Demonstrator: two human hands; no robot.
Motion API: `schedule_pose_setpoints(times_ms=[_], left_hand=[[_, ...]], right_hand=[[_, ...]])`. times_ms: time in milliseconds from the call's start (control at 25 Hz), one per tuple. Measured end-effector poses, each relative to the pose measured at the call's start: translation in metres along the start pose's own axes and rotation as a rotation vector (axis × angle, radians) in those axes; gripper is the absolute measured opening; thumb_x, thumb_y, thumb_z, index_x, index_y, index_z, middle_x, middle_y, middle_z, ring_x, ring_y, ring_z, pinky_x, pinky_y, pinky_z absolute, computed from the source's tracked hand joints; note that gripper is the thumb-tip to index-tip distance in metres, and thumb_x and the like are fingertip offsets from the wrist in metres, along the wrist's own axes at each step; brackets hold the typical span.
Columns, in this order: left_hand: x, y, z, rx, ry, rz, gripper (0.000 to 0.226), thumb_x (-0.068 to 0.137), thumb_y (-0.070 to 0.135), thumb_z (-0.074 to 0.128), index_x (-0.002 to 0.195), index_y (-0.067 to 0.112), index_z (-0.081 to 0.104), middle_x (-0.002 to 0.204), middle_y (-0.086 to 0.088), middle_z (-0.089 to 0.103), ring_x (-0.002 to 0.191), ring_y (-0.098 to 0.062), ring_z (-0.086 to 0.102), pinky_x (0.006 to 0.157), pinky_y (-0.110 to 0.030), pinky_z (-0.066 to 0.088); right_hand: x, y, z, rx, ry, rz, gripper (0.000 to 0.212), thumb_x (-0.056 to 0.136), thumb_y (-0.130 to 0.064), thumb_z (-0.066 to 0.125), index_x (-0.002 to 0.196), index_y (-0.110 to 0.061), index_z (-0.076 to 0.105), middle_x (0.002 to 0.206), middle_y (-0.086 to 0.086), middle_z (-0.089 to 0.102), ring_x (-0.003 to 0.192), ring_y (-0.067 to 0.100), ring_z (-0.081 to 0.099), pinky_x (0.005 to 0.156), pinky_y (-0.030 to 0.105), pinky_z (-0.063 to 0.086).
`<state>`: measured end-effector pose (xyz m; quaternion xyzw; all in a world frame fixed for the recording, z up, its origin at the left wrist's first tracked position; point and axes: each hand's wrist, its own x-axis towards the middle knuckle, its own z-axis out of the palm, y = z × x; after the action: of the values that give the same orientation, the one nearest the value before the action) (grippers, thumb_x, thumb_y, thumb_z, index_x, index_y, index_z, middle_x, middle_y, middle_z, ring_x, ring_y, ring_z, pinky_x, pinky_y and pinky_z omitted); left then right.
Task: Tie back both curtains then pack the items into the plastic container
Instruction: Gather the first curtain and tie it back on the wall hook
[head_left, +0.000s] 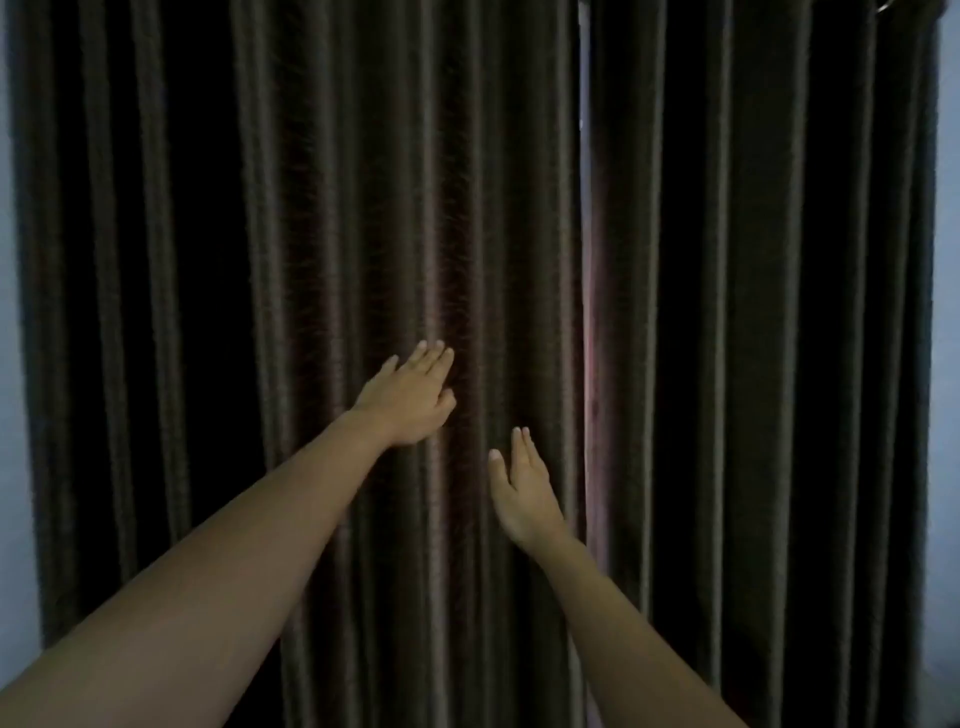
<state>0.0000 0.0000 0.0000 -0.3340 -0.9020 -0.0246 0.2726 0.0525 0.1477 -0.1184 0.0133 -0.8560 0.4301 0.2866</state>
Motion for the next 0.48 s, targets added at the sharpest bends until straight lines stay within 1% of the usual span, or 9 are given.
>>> schedule_pose_setpoints(times_ms=[80,200,280,360,440,480], left_hand=[[0.044,0.013,0.005,0.034,0.056,0.039,0.058,0.100,0.031,0.025,0.151,0.013,0.004,0.160,-0.004,-0.001,0.147,-0.019,-0.002,0.117,-0.042,0.007],[0.118,0.032,0.006,0.073,0.161,0.074,0.058,0.100,0.031,0.027,0.151,0.014,0.006,0.160,-0.004,-0.001,0.147,-0.019,-0.002,0.117,-0.042,0.007],[0.163,0.042,0.005,0.110,0.213,0.084,0.056,0.099,0.031,0.028,0.151,0.018,0.009,0.160,-0.006,0.000,0.147,-0.020,-0.002,0.117,-0.043,0.008],[0.205,0.054,0.006,0.178,0.235,0.084,0.054,0.099,0.033,0.028,0.150,0.026,0.010,0.160,-0.007,-0.001,0.147,-0.023,-0.002,0.117,-0.045,0.009],[0.244,0.069,0.012,0.226,0.219,0.077,0.052,0.099,0.037,0.026,0.149,0.034,0.011,0.159,-0.006,-0.006,0.147,-0.024,-0.005,0.117,-0.046,0.007],[0.259,0.077,0.016,0.246,0.206,0.079,0.051,0.099,0.039,0.025,0.148,0.038,0.011,0.159,-0.006,-0.008,0.147,-0.023,-0.007,0.117,-0.047,0.006]], right_hand=[[0.027,0.028,-0.014,-0.040,0.079,-0.011,0.061,0.100,-0.043,0.026,0.150,-0.017,0.003,0.159,-0.003,-0.003,0.145,0.012,-0.002,0.118,0.032,0.003],[0.083,0.072,-0.030,-0.022,0.164,-0.046,0.064,0.098,-0.045,0.031,0.149,-0.019,0.003,0.159,-0.002,-0.003,0.145,0.013,-0.001,0.117,0.032,0.004],[0.116,0.092,-0.036,-0.038,0.285,-0.075,0.067,0.096,-0.046,0.034,0.150,-0.019,0.003,0.159,0.000,-0.004,0.145,0.014,-0.002,0.116,0.032,0.004],[0.147,0.104,-0.042,-0.048,0.404,-0.082,0.072,0.094,-0.047,0.039,0.150,-0.018,0.003,0.159,0.004,-0.006,0.146,0.018,-0.003,0.117,0.033,0.003],[0.180,0.115,-0.051,-0.008,0.431,-0.059,0.079,0.091,-0.050,0.044,0.150,-0.019,0.000,0.159,0.005,-0.008,0.146,0.021,-0.002,0.117,0.037,0.005],[0.195,0.118,-0.054,0.035,0.395,-0.051,0.083,0.090,-0.052,0.046,0.149,-0.021,-0.002,0.159,0.004,-0.008,0.146,0.021,0.000,0.117,0.039,0.007]])
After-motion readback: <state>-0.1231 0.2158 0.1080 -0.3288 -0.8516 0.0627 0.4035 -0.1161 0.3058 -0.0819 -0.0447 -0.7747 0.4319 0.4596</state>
